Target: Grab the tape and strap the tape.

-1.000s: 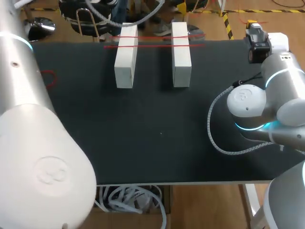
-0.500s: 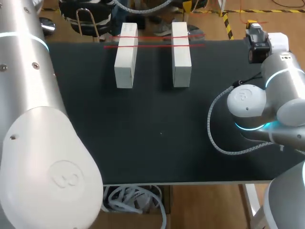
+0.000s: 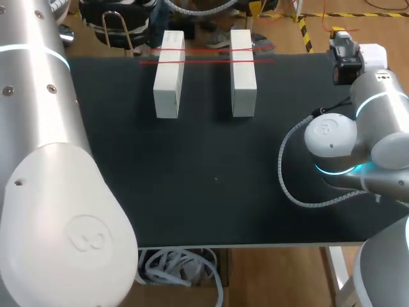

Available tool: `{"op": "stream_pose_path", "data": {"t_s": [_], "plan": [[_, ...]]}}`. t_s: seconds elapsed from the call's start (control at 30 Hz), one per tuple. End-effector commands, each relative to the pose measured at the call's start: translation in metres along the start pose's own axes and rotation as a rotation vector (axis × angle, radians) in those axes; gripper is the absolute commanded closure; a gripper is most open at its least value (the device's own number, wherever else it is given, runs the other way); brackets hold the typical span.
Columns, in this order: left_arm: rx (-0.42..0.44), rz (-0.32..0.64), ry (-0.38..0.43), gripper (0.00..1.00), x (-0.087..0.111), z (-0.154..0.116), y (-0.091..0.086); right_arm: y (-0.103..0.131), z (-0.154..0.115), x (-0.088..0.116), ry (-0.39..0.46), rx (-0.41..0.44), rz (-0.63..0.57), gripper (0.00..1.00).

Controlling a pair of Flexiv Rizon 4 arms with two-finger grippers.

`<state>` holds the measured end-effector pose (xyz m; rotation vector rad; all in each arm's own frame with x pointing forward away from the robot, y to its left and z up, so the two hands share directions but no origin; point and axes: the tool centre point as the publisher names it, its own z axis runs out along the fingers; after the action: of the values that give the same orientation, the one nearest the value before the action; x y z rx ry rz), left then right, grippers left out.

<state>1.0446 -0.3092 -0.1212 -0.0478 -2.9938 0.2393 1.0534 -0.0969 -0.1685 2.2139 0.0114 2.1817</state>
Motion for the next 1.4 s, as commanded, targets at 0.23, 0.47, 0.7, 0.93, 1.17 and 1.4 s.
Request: {"op": "stream_pose_path", "data": {"t_s": [0.23,0.47,0.7,0.93,1.17,1.4], "plan": [[-0.013,0.009,0.020,1.00,-0.007,-0.001,-0.004,0.001,0.000,0.001,-0.003,0.001,-0.001,1.00],[-0.013,0.009,0.020,1.00,-0.007,-0.001,-0.004,0.007,0.000,0.002,0.004,-0.006,-0.030,1.00],[-0.013,0.009,0.020,1.00,-0.007,-0.001,-0.004,0.041,-0.001,0.007,-0.031,-0.085,-0.243,1.00],[-0.013,0.009,0.020,1.00,-0.007,-0.001,-0.004,0.058,-0.003,0.015,-0.063,-0.074,-0.456,1.00],[-0.013,0.009,0.020,1.00,-0.007,-0.001,-0.004,0.058,0.004,0.033,-0.035,0.105,-0.810,1.00],[-0.013,0.009,0.020,1.00,-0.007,-0.001,-0.004,0.068,0.012,0.047,-0.042,0.122,-1.033,1.00]]}}
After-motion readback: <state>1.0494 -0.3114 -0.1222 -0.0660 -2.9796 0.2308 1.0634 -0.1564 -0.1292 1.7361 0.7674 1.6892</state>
